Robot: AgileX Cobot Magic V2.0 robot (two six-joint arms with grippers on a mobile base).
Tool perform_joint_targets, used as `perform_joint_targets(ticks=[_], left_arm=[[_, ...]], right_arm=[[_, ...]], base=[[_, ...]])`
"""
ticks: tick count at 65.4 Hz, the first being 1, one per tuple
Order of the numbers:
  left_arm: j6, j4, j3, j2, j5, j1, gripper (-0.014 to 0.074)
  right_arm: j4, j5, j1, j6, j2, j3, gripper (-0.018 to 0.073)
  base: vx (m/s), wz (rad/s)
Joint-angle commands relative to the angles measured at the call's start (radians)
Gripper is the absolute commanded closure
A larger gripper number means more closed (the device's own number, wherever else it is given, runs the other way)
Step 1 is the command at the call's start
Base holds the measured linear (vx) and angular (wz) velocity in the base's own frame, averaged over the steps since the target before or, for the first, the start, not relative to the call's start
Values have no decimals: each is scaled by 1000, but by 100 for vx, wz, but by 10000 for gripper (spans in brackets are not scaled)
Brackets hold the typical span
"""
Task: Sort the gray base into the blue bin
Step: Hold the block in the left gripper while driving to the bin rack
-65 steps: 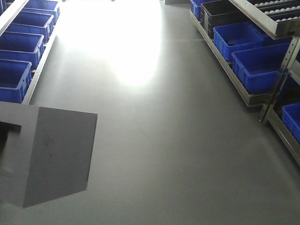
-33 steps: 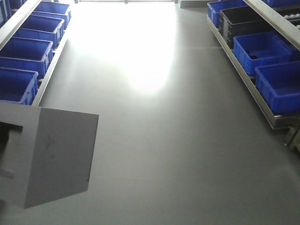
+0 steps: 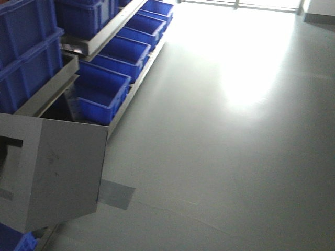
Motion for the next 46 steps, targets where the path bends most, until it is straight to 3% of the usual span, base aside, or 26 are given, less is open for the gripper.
perform_joint_targets(ticks=[1, 46], left_arm=[[-8, 26, -25, 2, -91, -4, 594], [-8, 26, -25, 4, -91, -4, 594]], right_arm=[[-9, -76, -1, -6, -15, 14, 568], [-9, -76, -1, -6, -15, 14, 568]], base=[[21, 88], [19, 81]])
